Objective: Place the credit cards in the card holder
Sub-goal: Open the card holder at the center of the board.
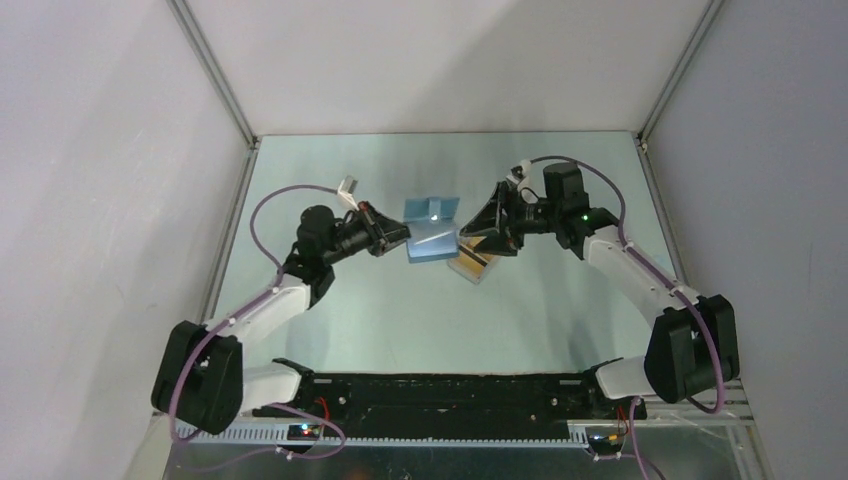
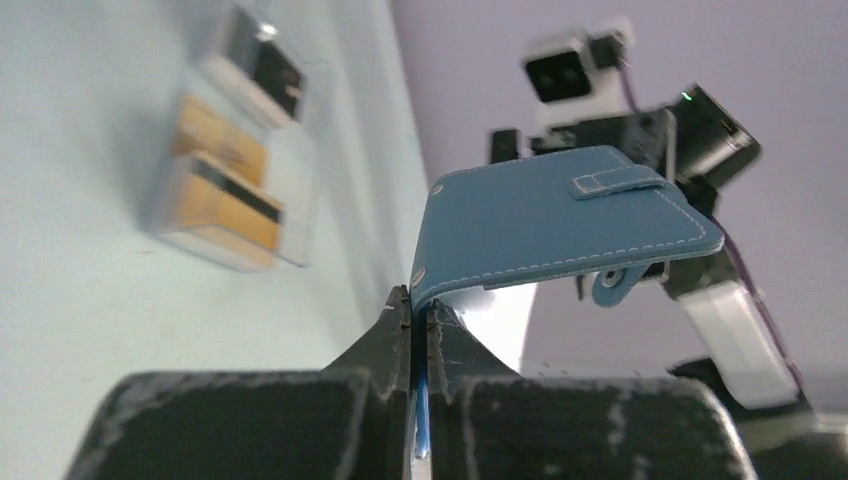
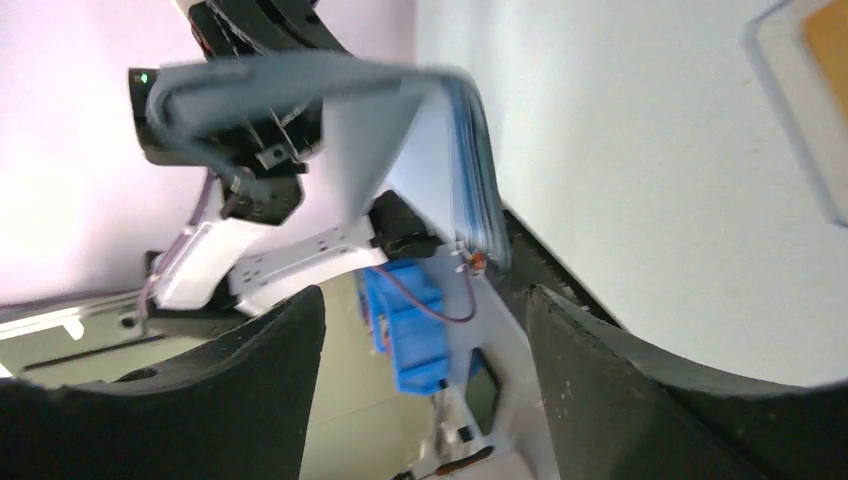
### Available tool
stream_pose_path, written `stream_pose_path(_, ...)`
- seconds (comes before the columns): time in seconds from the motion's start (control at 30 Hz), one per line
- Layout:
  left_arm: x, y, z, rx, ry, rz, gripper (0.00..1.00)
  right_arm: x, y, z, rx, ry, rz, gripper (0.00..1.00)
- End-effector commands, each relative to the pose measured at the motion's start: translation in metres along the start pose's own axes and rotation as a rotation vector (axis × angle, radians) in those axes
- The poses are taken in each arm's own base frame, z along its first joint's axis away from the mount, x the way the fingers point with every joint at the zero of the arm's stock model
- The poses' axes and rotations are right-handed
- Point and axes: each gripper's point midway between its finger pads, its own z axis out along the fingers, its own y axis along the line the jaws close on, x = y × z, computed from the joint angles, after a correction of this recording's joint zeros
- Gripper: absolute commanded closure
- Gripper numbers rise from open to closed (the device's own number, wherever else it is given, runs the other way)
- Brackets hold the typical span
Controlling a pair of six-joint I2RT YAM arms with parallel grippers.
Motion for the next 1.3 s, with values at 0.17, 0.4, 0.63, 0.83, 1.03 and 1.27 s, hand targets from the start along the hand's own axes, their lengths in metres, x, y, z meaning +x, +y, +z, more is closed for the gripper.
stream_pose_path(0.17, 0.007, 0.099, -0.028, -0.223, 0.219, 0.064, 1.00, -0.005, -0.068, -0.020, 0.301, -0.020, -0.199, 0.17)
stream_pose_path(0.4, 0.013, 0.111, -0.023, -0.239, 0.311, -0.003, 1.00, 0.010, -0.071, 0.007, 0.353, 0.099, -0.305, 0.19)
stream_pose_path(0.63, 0.002, 0.056, -0.029, -0.132, 0.250, -0.005, 1.00, 0.035, -0.028, 0.037, 0.199, 0.147, -0.412, 0.77)
stream_pose_path(0.83, -0.006, 0.018, -0.036, -0.063, 0.204, 0.006, 1.00, 0.051, -0.001, 0.050, 0.154, 0.104, -0.540, 1.00)
stream_pose_path(1.03, -0.009, 0.002, -0.039, -0.028, 0.180, -0.004, 1.00, 0.046, 0.005, 0.048, 0.238, -0.022, -0.633, 1.00)
stream_pose_path(1.27, -0.006, -0.011, -0.045, 0.002, 0.176, 0.004, 1.00, 0.022, 0.009, 0.048, 0.290, -0.161, -0.636, 1.00)
